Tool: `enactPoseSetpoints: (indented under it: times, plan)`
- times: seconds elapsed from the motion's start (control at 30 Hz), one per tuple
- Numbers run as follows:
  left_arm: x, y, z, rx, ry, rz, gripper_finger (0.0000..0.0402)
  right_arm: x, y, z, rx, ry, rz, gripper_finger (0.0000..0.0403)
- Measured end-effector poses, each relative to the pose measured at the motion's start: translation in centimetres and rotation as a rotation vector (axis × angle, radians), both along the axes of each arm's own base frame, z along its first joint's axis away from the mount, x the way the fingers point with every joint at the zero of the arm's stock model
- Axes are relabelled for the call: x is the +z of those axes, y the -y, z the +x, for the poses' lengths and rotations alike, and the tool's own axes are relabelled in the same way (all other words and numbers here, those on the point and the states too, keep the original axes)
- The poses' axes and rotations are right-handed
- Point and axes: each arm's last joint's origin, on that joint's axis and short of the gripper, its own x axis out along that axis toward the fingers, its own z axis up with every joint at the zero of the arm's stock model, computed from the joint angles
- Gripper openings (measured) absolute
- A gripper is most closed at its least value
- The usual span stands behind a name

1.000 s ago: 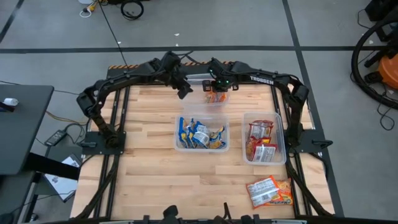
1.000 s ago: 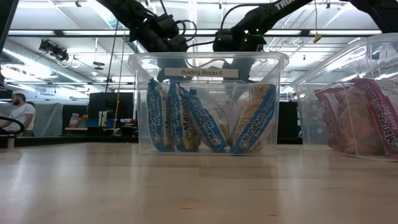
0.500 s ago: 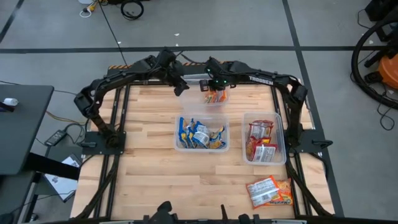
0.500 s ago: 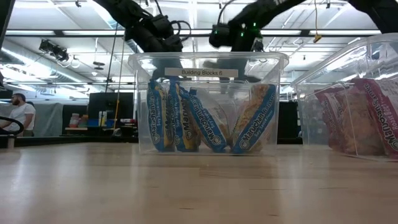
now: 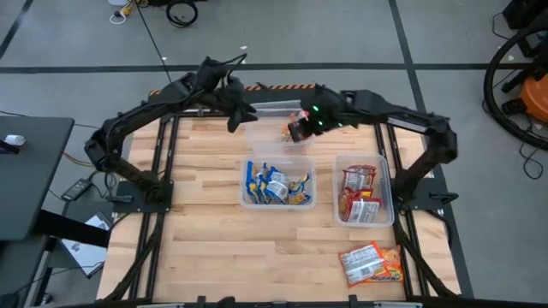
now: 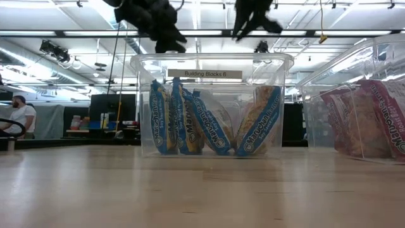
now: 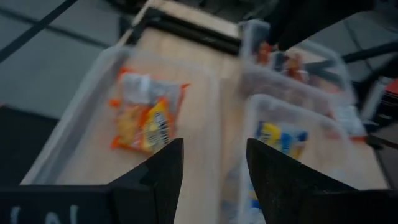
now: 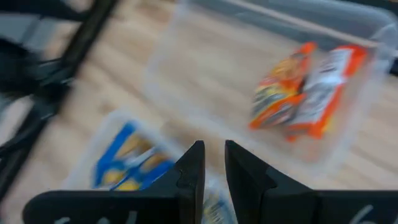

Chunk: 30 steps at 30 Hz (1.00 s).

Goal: Sort Maruchan noodles
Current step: Put the orange noodle pack into the top transparent bin

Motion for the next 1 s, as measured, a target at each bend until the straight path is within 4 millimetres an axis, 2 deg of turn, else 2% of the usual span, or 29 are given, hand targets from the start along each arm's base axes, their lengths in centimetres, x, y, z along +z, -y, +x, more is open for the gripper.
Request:
enactPoseSetpoints:
  times: [0.23, 0.47, 0.63, 0.73, 0.87, 1.0]
  plan:
    - [1.5, 3.4, 0.4, -0.106, 0.034, 0.005, 0.0181, 3.5, -7.1, -2.5, 0.060, 0.153, 0.023, 0.0069]
    - [4.3, 9.3, -0.5, -0.239, 0.089, -0.013, 0.0181, 3.7, -14.2, -3.2, 0.227, 0.188, 0.127, 0.0069]
    - [6.1, 13.8, -1.5, -0.340, 0.130, -0.070, 0.0181, 2.1, -19.9, -3.0, 0.430, 0.101, 0.227, 0.0069]
    - [6.8, 16.3, -2.3, -0.358, 0.131, -0.102, 0.0181, 0.6, -23.4, -2.9, 0.521, 0.039, 0.227, 0.0069]
    - [7.3, 19.6, -2.6, -0.343, 0.122, -0.120, 0.0181, -2.5, -28.9, -2.9, 0.681, -0.075, 0.230, 0.0071]
    - [7.2, 22.6, -2.8, -0.283, 0.095, -0.144, 0.0181, -5.9, -33.8, -3.6, 0.859, -0.197, 0.209, 0.0094]
